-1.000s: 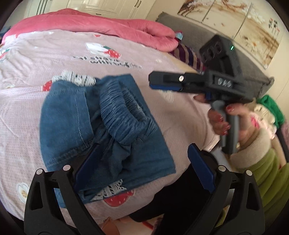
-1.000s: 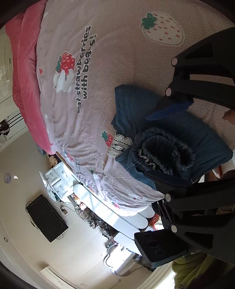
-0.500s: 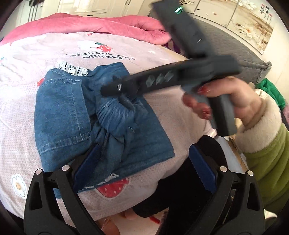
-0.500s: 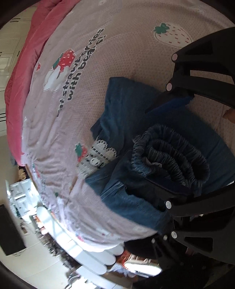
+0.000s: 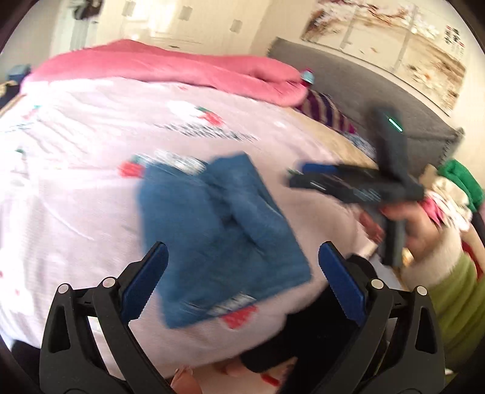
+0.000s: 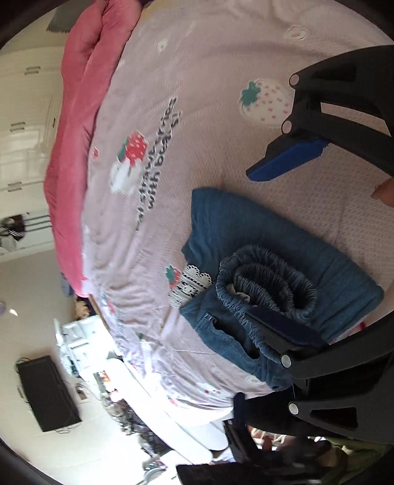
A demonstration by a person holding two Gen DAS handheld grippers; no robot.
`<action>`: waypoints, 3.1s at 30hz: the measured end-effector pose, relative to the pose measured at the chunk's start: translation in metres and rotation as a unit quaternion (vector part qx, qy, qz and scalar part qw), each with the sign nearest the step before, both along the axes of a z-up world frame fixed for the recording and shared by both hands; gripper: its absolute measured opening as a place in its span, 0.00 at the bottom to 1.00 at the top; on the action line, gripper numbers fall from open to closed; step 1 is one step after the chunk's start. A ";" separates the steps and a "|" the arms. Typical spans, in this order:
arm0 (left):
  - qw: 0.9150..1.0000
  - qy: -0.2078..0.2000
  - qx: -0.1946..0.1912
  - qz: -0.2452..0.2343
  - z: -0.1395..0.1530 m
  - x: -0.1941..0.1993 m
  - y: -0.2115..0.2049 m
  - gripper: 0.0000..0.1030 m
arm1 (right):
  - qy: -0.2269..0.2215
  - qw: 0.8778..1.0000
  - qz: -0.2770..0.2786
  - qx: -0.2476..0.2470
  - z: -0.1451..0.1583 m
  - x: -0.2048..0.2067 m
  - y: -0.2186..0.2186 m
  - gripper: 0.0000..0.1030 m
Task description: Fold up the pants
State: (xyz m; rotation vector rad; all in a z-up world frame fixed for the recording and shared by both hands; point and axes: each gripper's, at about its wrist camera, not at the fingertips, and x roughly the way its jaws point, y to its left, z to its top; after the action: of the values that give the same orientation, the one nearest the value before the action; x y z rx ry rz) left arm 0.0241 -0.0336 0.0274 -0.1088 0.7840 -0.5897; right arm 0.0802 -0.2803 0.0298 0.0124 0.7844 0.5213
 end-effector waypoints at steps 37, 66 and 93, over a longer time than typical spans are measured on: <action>0.995 0.083 0.055 0.027 -0.049 0.120 -0.001 0.57 | -0.091 0.943 0.260 -0.188 -0.039 -0.094 0.154 0.03; 0.996 0.056 0.070 0.019 -0.046 0.112 -0.013 0.58 | -0.127 0.939 0.267 -0.178 -0.048 -0.100 0.187 0.13; 0.996 0.027 0.080 0.033 -0.034 0.088 -0.006 0.74 | -0.042 0.986 0.153 -0.055 -0.018 -0.089 0.110 0.45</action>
State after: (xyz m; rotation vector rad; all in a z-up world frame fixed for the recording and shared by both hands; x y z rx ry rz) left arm 0.1123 -0.0398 -0.0066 -0.0034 0.8745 -0.4620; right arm -0.0084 -0.1707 0.0117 -0.2336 0.7348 0.7634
